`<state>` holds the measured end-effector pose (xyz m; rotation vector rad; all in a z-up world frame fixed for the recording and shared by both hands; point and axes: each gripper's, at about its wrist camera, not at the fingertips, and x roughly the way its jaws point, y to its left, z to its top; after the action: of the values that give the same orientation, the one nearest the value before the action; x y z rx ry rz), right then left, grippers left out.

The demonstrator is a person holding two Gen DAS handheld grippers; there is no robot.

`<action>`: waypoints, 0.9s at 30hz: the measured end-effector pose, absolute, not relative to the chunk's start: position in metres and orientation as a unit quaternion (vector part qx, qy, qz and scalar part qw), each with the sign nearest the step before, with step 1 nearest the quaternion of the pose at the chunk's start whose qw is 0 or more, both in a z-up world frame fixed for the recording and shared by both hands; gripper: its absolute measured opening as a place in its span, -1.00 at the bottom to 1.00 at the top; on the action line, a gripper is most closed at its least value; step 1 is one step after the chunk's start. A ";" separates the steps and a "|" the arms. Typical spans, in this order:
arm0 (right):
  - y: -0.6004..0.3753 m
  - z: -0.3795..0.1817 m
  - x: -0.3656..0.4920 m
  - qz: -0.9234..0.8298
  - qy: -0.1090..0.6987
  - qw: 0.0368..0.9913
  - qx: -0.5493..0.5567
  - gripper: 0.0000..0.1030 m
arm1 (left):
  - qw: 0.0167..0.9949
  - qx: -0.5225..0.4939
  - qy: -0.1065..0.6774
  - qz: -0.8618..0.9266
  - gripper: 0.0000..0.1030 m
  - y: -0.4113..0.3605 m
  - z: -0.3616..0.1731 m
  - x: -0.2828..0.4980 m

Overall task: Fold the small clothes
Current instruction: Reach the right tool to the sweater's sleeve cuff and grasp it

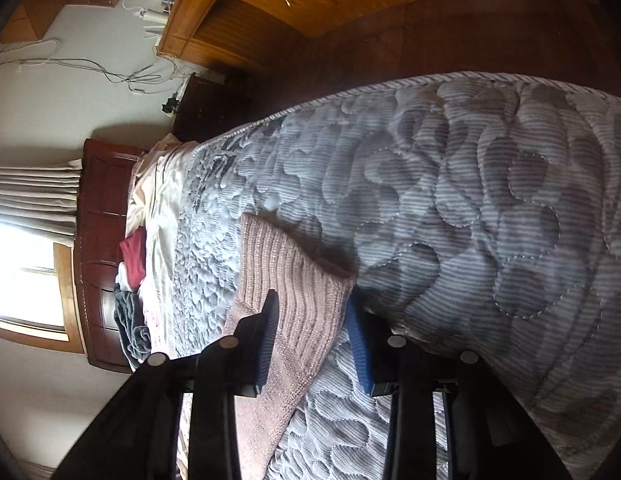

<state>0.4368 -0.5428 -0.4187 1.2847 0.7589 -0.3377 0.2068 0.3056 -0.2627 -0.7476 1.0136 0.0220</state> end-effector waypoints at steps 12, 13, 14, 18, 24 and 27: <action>-0.501 -0.329 0.451 -0.118 0.336 0.800 0.483 -0.89 | 0.802 -0.333 0.496 0.003 0.95 0.320 -0.259 0.214; -0.491 -0.316 0.453 -0.108 0.334 0.810 0.470 -0.89 | 0.806 -0.324 0.496 0.002 0.95 0.320 -0.255 0.214; -0.481 -0.302 0.454 -0.098 0.331 0.821 0.455 -0.89 | 0.810 -0.313 0.495 0.004 0.95 0.319 -0.252 0.215; -0.433 -0.250 0.462 -0.059 0.324 0.853 0.406 -0.89 | 0.821 -0.302 0.484 -0.008 0.95 0.320 -0.239 0.219; -0.361 -0.198 0.468 0.006 0.316 0.879 0.358 -0.89 | 0.838 -0.297 0.456 -0.037 0.95 0.323 -0.220 0.228; -0.320 -0.181 0.473 0.037 0.321 0.886 0.332 -0.89 | 0.837 -0.304 0.453 -0.045 0.95 0.323 -0.215 0.239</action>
<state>0.4725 -0.3198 -0.1814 0.6900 0.6665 0.0759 0.2386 0.3230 -0.2153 -0.6432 0.9599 -0.0945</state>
